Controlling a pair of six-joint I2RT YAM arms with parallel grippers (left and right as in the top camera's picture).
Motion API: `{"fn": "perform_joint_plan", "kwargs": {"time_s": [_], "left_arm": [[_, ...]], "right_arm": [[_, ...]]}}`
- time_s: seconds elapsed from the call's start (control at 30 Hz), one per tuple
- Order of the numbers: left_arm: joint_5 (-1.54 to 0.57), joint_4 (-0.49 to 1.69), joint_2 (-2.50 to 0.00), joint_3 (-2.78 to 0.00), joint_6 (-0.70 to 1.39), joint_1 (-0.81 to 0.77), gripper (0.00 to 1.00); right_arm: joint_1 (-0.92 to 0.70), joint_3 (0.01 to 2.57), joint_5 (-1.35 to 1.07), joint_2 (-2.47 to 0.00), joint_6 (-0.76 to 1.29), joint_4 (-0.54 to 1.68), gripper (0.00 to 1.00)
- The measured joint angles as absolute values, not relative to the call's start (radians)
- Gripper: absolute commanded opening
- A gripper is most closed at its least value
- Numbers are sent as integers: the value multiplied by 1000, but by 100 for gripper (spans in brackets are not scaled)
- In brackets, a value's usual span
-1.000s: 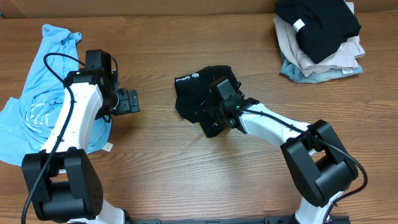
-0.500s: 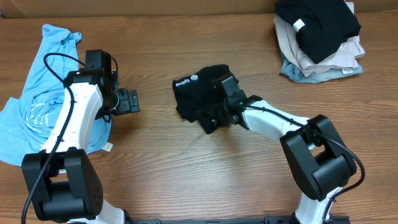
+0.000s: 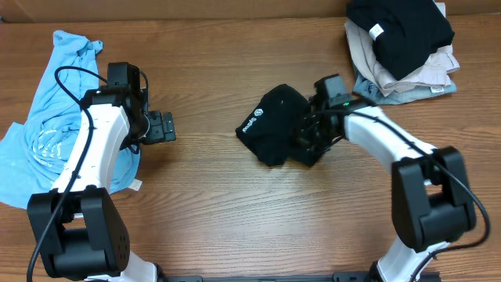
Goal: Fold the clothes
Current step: 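Carry the black shirt to the back-right stack and place it on top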
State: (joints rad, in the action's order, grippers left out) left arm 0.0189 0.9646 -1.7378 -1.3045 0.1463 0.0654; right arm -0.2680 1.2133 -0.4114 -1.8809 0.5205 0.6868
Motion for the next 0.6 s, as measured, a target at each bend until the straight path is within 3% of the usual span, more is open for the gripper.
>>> {"fn": "perform_joint_plan", "kwargs": {"time_s": [0.6], "left_arm": [[19,965,-1738,-1304,146,65,100]], "right_arm": [[-249,1626,-410,-1839,204,1040,4]]}}
